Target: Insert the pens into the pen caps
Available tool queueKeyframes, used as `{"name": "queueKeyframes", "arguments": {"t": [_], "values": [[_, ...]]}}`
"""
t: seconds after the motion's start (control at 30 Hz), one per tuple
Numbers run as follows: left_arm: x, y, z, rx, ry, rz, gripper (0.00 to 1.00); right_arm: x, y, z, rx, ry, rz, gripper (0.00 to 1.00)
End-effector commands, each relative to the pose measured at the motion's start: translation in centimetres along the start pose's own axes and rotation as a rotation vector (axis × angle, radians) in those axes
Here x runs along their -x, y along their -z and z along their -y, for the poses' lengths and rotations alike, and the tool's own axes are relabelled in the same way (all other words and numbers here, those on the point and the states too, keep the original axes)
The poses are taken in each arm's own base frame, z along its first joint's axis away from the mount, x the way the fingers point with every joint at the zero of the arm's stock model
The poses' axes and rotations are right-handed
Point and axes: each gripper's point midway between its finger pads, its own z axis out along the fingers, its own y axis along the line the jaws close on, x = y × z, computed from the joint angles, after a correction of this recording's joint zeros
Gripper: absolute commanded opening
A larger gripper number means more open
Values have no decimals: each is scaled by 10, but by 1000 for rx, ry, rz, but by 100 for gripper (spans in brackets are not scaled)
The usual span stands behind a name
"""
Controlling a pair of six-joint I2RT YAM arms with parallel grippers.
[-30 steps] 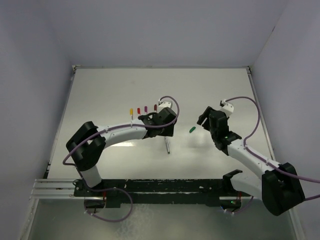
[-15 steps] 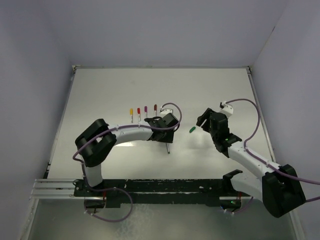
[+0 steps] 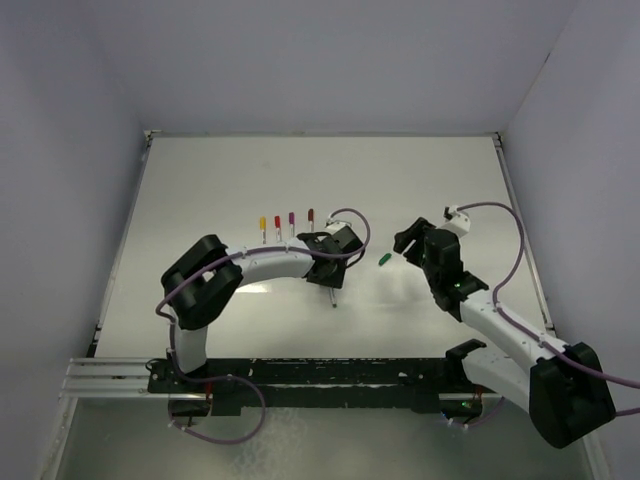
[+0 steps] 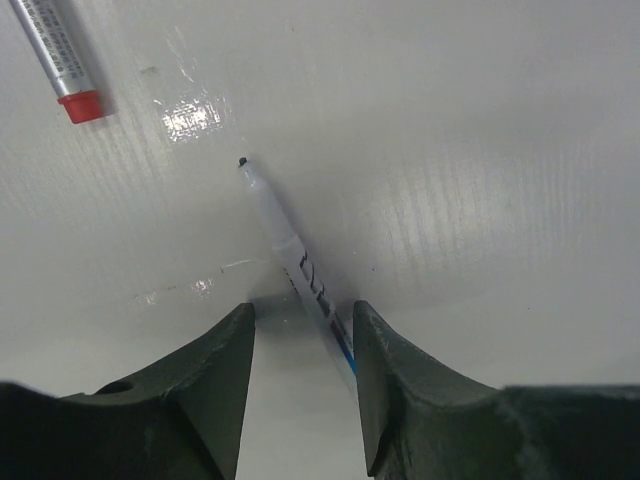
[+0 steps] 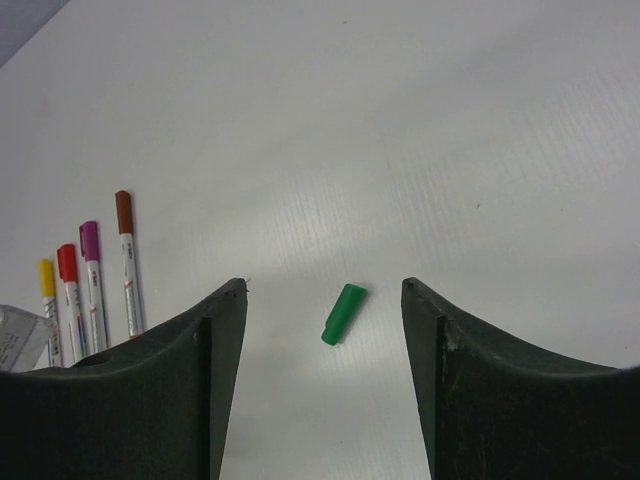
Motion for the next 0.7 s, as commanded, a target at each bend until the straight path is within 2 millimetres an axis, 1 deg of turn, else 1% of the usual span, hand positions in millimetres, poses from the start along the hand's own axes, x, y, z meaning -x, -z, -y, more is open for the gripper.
{"name": "queueKeyframes", "arguments": {"t": [0.0, 0.13, 0.2, 0.23, 0.3, 0.47, 0.57, 0.67], "values": [[-30, 0, -12, 46, -78, -133, 47, 14, 6, -12, 47, -54, 44, 65], [-37, -2, -25, 113, -121, -176, 49, 19, 11, -14, 59, -70, 64, 64], [-41, -5, -28, 127, -140, -196, 45, 20, 12, -13, 57, -74, 68, 64], [-43, -7, -28, 128, -146, -206, 39, 20, 12, -13, 56, -74, 69, 64], [-48, -8, -28, 124, -155, -226, 23, 21, 13, -12, 49, -77, 69, 64], [-56, -12, -27, 109, -175, -258, 0, 20, 14, -10, 40, -83, 68, 63], [-60, -15, -28, 102, -193, -271, 0, 18, 14, -7, 27, -79, 61, 63], [-59, -16, -26, 90, -192, -257, 0, 14, 12, -1, -10, -59, 38, 59]]}}
